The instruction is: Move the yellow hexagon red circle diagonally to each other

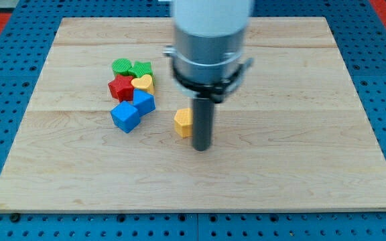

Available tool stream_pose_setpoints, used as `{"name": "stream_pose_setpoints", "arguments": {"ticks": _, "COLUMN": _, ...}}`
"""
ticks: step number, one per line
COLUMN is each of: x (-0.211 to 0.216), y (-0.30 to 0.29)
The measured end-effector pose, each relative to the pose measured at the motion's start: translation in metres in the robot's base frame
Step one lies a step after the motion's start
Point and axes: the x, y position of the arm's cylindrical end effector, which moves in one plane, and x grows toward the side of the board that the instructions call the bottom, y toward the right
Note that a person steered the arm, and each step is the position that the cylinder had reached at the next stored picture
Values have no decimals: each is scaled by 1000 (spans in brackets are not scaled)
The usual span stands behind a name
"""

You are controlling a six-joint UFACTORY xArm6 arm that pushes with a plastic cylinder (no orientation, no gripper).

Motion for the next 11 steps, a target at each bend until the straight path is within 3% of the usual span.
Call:
{"name": "stream_pose_setpoints", "arguments": {"ticks": 2, "x": -69, "y": -6}}
{"name": "stream_pose_setpoints", "arguments": {"ticks": 4, "x": -88, "y": 40}}
{"name": "stream_pose_setpoints", "arguments": {"ticks": 5, "x": -102, "y": 13}}
{"name": "stream_pose_setpoints", "arguments": {"ticks": 6, "x": -88, "y": -31}}
{"name": "stream_pose_setpoints", "arguments": {"ticks": 7, "x": -112, "y": 6}}
{"name": "stream_pose_setpoints", "arguments": {"ticks": 8, "x": -166, "y": 62}}
{"name": "stream_pose_setpoints", "arguments": {"ticks": 9, "x": -258, "y": 67}}
{"name": "stream_pose_setpoints", "arguments": {"ticks": 10, "x": -302, "y": 34}}
{"name": "stream_pose_setpoints", "arguments": {"ticks": 11, "x": -316, "y": -37}}
